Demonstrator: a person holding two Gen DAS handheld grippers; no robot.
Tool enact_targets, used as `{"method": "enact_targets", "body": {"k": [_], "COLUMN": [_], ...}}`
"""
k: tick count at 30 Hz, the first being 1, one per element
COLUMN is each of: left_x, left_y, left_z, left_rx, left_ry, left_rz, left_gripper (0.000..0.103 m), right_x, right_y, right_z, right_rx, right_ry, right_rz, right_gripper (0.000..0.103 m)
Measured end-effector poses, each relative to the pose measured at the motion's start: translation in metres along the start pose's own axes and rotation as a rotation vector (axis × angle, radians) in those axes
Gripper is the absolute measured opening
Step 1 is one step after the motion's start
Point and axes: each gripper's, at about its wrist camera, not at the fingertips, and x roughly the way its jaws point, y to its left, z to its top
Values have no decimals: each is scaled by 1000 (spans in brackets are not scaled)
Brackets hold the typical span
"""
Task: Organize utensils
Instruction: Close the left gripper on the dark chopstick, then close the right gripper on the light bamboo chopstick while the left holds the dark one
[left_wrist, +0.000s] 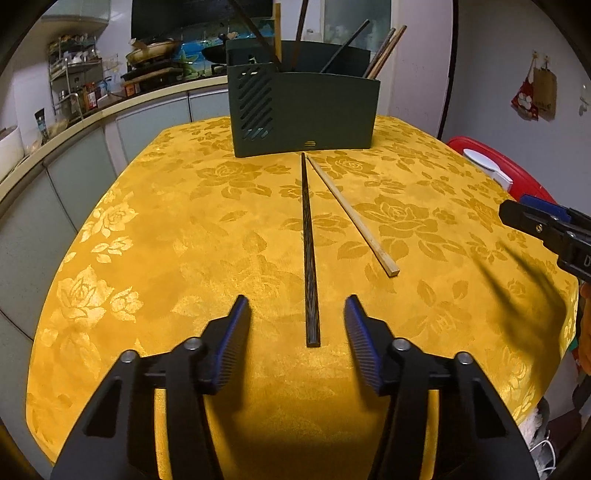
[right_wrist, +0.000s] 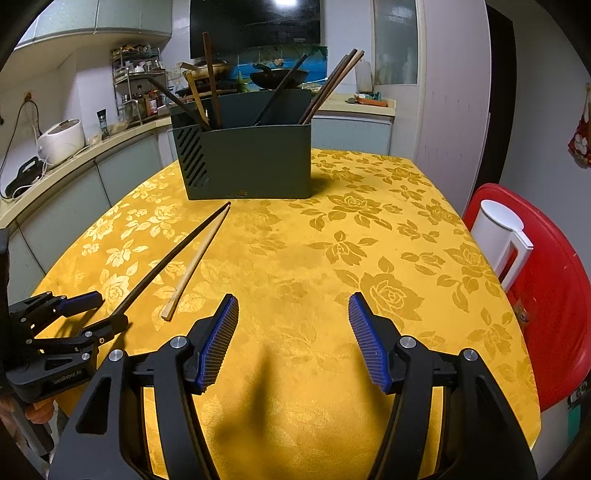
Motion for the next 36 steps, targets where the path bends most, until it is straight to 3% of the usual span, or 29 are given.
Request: {"method": "enact_targets", "body": {"k": [4,9,22,36], "left_x": [2,6,1,0], "left_y": [-1,-3,32,45], "left_z": [1,6,12,10], "left_rx": [12,38,-46,-94], "left_ry": [-6,2,4,9], "left_rz": [16,4,13,9], "left_gripper": [35,7,7,7], "right_x": [2,8,30,64], "right_y": [1,10,67,100], "right_z": [-2,-6,-9,0], "right_rx": [-5,-23,-151,-170], "right_ry": [9,25,60,134], "right_rz": [8,23,119,141], "right_gripper": [60,60,60,36]}}
